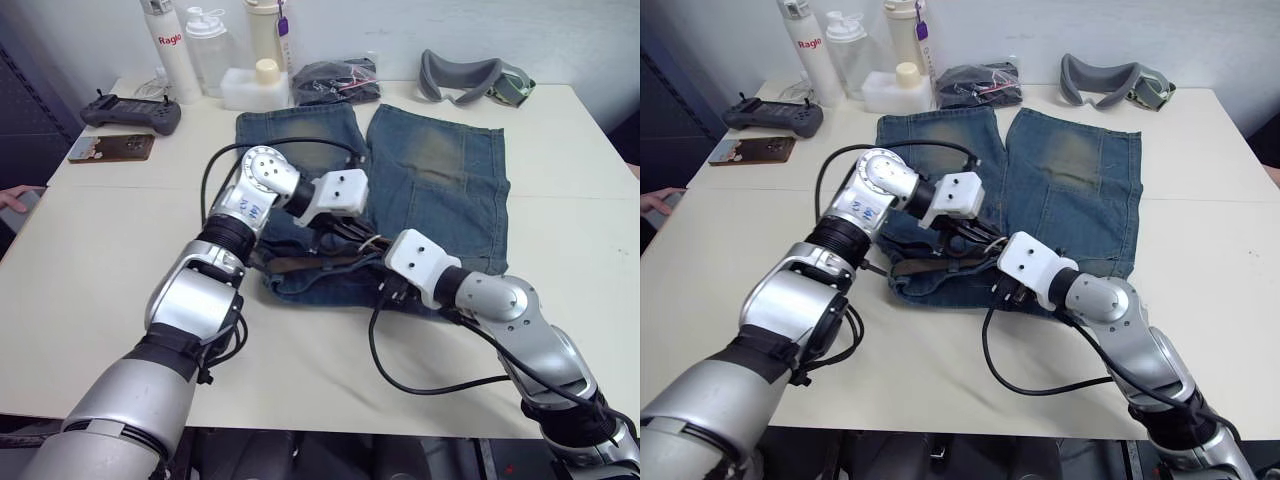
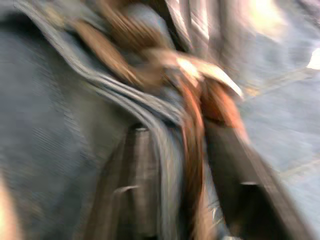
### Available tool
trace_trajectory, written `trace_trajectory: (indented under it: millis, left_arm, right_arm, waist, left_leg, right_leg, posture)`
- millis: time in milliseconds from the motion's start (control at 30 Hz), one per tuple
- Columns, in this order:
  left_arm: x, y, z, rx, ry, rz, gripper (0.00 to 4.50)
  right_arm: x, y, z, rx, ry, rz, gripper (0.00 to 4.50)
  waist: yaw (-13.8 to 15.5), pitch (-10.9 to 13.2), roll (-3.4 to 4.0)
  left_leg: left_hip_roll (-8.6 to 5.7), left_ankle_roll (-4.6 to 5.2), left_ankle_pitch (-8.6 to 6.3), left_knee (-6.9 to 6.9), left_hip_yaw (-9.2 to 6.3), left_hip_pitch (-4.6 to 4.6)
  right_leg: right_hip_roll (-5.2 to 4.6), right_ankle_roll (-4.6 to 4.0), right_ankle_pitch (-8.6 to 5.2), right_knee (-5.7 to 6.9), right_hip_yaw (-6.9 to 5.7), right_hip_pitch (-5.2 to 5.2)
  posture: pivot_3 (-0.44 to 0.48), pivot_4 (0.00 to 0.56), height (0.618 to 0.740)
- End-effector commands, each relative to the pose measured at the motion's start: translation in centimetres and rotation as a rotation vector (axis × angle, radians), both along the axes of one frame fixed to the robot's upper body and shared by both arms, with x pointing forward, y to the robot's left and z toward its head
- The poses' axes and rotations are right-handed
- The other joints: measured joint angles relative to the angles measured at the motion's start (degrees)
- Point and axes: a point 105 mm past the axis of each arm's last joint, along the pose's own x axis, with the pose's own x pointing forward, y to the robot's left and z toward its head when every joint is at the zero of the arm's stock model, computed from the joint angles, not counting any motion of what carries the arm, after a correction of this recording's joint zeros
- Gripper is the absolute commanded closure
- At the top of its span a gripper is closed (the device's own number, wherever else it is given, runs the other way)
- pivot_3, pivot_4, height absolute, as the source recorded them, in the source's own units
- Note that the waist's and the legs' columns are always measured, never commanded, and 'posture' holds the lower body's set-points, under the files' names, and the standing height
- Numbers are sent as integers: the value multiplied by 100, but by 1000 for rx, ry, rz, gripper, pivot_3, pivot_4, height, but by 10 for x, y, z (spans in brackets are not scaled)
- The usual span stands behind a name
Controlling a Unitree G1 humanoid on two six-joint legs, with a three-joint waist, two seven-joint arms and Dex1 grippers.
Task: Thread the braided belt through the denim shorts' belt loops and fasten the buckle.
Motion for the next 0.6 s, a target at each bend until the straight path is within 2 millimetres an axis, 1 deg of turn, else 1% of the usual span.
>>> trace_trajectory:
  millis: [33,67,133,233,300,367,433,500,600]
  left_arm:
    - [2,1,7,2,-47,-1,4500]
    - [2,2,7,3,-47,3,4500]
    - [3,4,7,4,-46,8,4500]
    - [3,5,6,6,-45,10,4500]
    - [2,4,5,3,-39,7,4500]
    - [1,2,5,-1,-36,2,4500]
    - [1,0,5,-4,-34,-3,4500]
    - [0,-1,5,-6,-35,-5,4500]
    - [0,-2,7,-11,-37,-5,4500]
  right_arm:
    - [-13,-25,7,59,84,-49,787]
    - [-17,-34,6,69,124,-66,395]
    - [-23,-49,8,90,175,-90,395]
    - [-27,-72,21,94,191,-123,395]
    - [-20,-82,34,74,125,-150,395]
    - [-10,-85,43,20,45,-158,395]
    - [0,-82,44,-12,-9,-157,395]
    - [5,-78,42,-23,-28,-148,395]
    - [12,-67,31,-41,-40,-119,395]
  waist:
    - [5,-1,1]
    - [20,-1,1]
    - [18,-2,0]
    - [12,-2,0]
    - [6,-2,0]
    - [-5,-2,0]
    - [-8,-3,-1]
    - [-11,-3,-1]
    - [7,-3,-1]
  left_leg:
    - [0,0,0,2,0,0]
    - [0,0,0,0,0,0]
    - [-4,1,-1,2,-2,0]
    - [-3,1,-1,1,1,1]
    - [-3,1,-1,1,1,0]
    - [-2,1,-1,1,2,1]
    - [-2,1,0,-2,7,1]
    - [-3,1,0,-2,7,2]
    - [-4,1,-1,1,7,-1]
  right_leg:
    - [-3,0,0,2,0,0]
    - [-4,0,0,0,-1,1]
    - [-1,0,0,1,-1,4]
    - [-6,-1,0,-5,-5,4]
    - [-12,-1,0,-8,-12,5]
    - [-34,-1,0,-11,-14,5]
    - [-61,-4,-2,-17,-29,6]
    - [-78,-4,-2,-17,-31,7]
    - [-80,-4,-2,-16,-30,8]
  posture:
    - [0,150,627]
    - [0,150,627]
    - [0,150,627]
    - [0,150,627]
    - [0,150,627]
    - [0,150,627]
    - [0,150,627]
    - [0,150,627]
    - [0,150,627]
